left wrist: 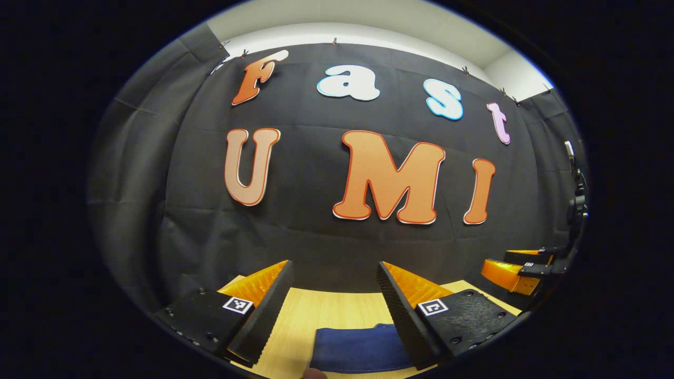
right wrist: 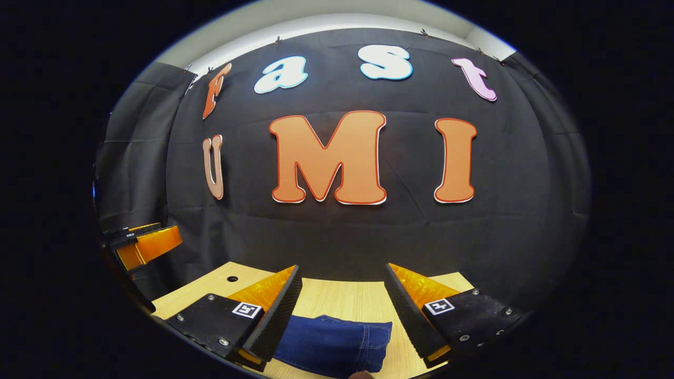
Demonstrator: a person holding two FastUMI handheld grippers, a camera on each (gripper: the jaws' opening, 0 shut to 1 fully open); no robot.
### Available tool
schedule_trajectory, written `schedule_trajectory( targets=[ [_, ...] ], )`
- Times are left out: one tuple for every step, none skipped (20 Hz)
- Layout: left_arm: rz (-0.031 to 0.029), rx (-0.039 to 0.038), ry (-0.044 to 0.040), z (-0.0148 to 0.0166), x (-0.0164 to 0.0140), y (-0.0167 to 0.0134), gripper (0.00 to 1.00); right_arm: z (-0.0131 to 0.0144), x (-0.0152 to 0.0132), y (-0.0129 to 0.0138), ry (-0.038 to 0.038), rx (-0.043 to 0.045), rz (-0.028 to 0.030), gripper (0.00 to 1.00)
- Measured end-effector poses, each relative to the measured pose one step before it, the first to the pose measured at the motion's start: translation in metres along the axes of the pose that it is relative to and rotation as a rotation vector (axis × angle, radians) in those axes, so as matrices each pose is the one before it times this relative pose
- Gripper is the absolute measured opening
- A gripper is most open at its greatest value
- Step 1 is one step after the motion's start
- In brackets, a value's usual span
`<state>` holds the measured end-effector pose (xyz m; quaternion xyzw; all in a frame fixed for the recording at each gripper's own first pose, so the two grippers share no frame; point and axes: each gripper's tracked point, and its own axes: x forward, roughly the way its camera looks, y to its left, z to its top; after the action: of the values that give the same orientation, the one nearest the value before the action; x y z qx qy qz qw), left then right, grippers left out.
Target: Grasp the waist and the cuffs of the jeans and fold them to make the two legs overlap; first hold the waist and fold one-third of the jeans toward the cuffs, then hold the cuffs and fold the remaining one-third in the same direction to finish folding.
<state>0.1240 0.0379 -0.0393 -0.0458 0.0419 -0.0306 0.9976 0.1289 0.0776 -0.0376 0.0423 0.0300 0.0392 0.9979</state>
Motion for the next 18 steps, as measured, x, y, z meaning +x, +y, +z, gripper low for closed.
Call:
schedule_trajectory(
  targets=[
    [0.00802,0.02312,0.00227,-0.00351,-0.00042,0.00101,0.98,0.00115,0.00065,-0.00115,-0.01200,-0.01198,-0.00649,0.96],
    [0.01184,0.02797,0.00576,-0.00100,-0.00109,0.00373,0.98,-0.00039,0.00127,0.00182,-0.00190,-0.01410,-0.00034,0.97],
    [0.01868,0.02909,-0.00459,-0.00116,0.00118,0.00110,0.98,-0.00249,-0.00007,0.00035,0.00611,-0.01002,0.00276,0.97],
    [0.00166,0.02845,0.01108,-0.00235,0.00080,-0.00116,0.98,-0.00203,-0.00022,0.00287,0.00785,-0.00008,0.01028,0.97],
    [-0.01490,-0.00301,-0.00904,-0.00148,0.00032,-0.00195,0.98,-0.00105,-0.00161,0.00026,0.00345,0.00441,-0.00031,0.97],
    [-0.00481,-0.00984,-0.01237,0.00256,-0.00203,-0.00107,0.96,-0.00020,0.00168,0.00010,-0.00159,0.00510,-0.00133,0.97],
    [-0.00305,0.00173,-0.01094,0.00120,-0.00049,0.00115,0.98,0.00002,-0.00005,-0.00082,-0.00143,0.00562,-0.00611,0.97],
    [0.00839,0.01167,-0.00137,0.00007,0.00177,0.00153,0.97,-0.00011,0.00183,-0.00014,0.00007,0.00658,0.00317,0.96],
    [-0.00128,0.00868,-0.00176,-0.00330,-0.00072,-0.00146,0.97,0.00024,0.00008,-0.00103,-0.00364,0.00376,-0.00290,0.96],
    [-0.00889,-0.00806,-0.01710,0.00259,-0.00099,-0.00319,0.97,0.00036,-0.00021,-0.00148,-0.00179,0.00100,-0.00202,0.96],
    [-0.00753,-0.00535,-0.00454,0.00003,-0.00206,-0.00306,0.97,-0.00128,-0.00045,-0.00117,0.00272,-0.00286,-0.00461,0.96],
    [-0.00202,-0.00208,-0.00654,0.00054,-0.00272,-0.00207,0.97,-0.00221,0.00038,-0.00111,0.00460,-0.00318,-0.00257,0.96],
    [-0.00176,-0.00087,0.00048,-0.00237,-0.00132,-0.00279,0.96,-0.00095,-0.00054,0.00015,0.00278,-0.00153,-0.00082,0.96],
    [0.00032,-0.00245,0.00076,-0.00111,-0.00053,-0.00061,0.97,-0.00113,-0.00011,0.00181,0.00218,0.00115,0.00478,0.96],
    [0.00381,-0.00445,0.00013,-0.00065,0.00149,0.00297,0.97,-0.00087,-0.00061,0.00097,0.00210,0.00146,0.00611,0.96],
    [0.00174,-0.00379,0.00120,-0.00022,-0.00016,0.00098,0.96,-0.00175,0.00000,-0.00006,0.00289,-0.00161,-0.00036,0.96],
    [0.00870,-0.00456,-0.00194,-0.00079,0.00096,0.00372,0.96,-0.00109,-0.00037,0.00125,0.00198,0.00090,0.00616,0.96],
    [0.00325,-0.00438,-0.00190,0.00066,-0.00058,0.00130,0.97,-0.00058,0.00030,0.00106,0.00252,0.00026,0.00005,0.96]
  ],
)
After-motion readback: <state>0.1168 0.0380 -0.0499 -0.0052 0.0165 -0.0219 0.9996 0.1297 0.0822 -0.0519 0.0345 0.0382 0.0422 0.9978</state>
